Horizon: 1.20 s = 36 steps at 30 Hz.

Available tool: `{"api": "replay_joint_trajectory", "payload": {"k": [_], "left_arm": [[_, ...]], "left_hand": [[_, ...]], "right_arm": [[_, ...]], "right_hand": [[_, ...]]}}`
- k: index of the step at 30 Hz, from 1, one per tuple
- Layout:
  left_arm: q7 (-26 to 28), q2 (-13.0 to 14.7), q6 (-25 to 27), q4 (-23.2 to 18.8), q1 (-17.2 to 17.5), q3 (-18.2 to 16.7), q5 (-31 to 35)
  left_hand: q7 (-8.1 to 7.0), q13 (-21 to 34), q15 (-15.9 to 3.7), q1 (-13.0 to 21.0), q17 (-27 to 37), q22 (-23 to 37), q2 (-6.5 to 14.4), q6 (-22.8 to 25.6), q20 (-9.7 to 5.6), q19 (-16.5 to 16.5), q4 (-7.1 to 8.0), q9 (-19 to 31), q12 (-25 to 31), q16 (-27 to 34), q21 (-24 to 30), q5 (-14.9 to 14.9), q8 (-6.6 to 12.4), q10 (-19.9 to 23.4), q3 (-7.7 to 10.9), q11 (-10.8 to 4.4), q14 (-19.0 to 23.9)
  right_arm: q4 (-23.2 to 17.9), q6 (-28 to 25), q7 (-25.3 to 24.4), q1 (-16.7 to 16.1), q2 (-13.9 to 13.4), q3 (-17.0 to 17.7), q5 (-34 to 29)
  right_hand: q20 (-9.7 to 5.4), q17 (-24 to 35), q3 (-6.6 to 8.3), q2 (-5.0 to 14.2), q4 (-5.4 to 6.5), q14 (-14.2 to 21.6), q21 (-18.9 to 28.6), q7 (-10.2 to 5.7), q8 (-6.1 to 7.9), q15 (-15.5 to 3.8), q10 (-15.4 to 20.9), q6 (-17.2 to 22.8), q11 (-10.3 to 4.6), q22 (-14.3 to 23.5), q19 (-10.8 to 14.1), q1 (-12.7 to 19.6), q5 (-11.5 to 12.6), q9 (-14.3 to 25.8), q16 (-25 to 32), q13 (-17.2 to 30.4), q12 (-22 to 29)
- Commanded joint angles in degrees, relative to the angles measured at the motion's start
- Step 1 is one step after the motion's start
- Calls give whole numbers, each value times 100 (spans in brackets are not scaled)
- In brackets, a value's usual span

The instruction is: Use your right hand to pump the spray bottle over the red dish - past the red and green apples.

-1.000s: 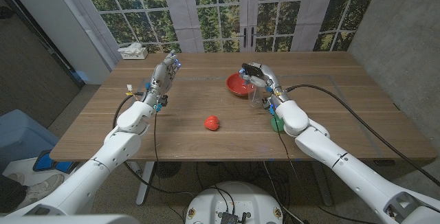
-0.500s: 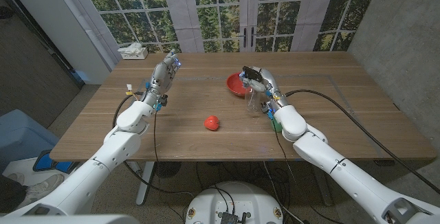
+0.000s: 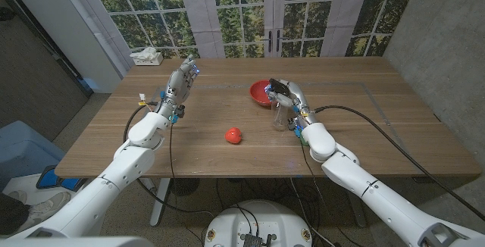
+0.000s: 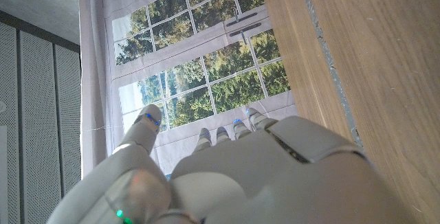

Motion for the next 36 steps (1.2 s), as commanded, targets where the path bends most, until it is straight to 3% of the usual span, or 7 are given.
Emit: {"api": "replay_joint_trajectory", "payload": {"k": [1, 7, 13, 19, 22, 32, 36], "left_arm": [[25, 16, 19, -54, 31, -5, 21], [4, 17, 17, -34, 16, -3, 16], [-45, 2, 12, 25, -33, 7, -3], [-94, -12, -1, 88, -86, 13, -21], [-118, -10, -7, 114, -107, 16, -20], [-197, -16, -8, 184, -186, 36, -36], [-192, -11, -3, 180, -189, 37, -30]], "left_hand": [[0, 15, -363, 49, 15, 19, 177, 11, -374, -13, -1, 15, 2, 18, -16, -4, 14, -408, -17, -14, -676], [-1, 15, -363, 48, 15, 19, 177, 10, -373, -15, -4, 15, 3, 19, -17, -4, 13, -405, -23, -13, -674], [0, 15, -363, 48, 15, 19, 177, 11, -371, -15, -6, 15, 3, 19, -17, -3, 13, -405, -27, -13, -673], [-4, 15, -364, 48, 15, 19, 176, 11, -370, -15, -8, 15, 3, 19, -17, -3, 12, -404, -31, -13, -673], [-4, 15, -364, 48, 15, 19, 175, 12, -370, -14, -9, 15, 3, 18, -16, -3, 12, -403, -34, -11, -675], [2, 15, -363, 48, 15, 19, 173, 15, -359, -11, -14, 15, 3, 18, -15, -3, 13, -402, -42, -15, -673], [-2, 15, -365, 49, 15, 19, 173, 11, -356, -11, -16, 15, 2, 18, -16, -3, 11, -405, -45, -12, -675]], "right_arm": [[107, 126, -191, -92, 56, 27, -143], [101, 73, -233, -106, 57, 29, -192], [94, 93, -287, -136, 53, 52, -221], [111, 128, -271, -170, 27, 81, -186], [109, 127, -340, -209, 31, 99, -218], [-115, -137, -350, -265, -63, 131, -250], [-128, -94, -343, -271, -84, 152, -227]], "right_hand": [[-435, -29, 98, 54, -2, -68, -54, 102, -28, -637, -74, -14, 16, 16, -93, -38, 0, -46, -143, -70, -121], [-387, -91, 133, 104, 1, -215, -94, 77, -131, -622, -260, -145, 1, 20, -197, -57, -25, -165, -329, -196, -353], [-350, -286, -11, 118, 48, -425, -158, 50, -329, -555, -591, -368, 26, 19, -331, -204, -116, -363, -543, -366, -707], [-284, -464, -186, -8, 115, -552, -278, -2, -681, -492, -824, -653, 19, 14, -466, -586, -184, -696, -688, -553, -1048], [-177, -561, -318, -176, 142, -766, -358, -11, -923, -467, -983, -925, 40, 9, -509, -867, -238, -870, -813, -634, -1229], [593, -646, -788, -488, 201, -1446, -719, -54, -1604, -230, -1534, -1767, 79, -10, -558, -1521, -598, -1225, -978, -758, -1616], [1075, -741, -1131, -694, 277, -2150, -1150, 4, -2013, 45, -2009, -2231, 94, -7, -920, -2037, -1080, -1313, -1241, -802, -1821]]}}
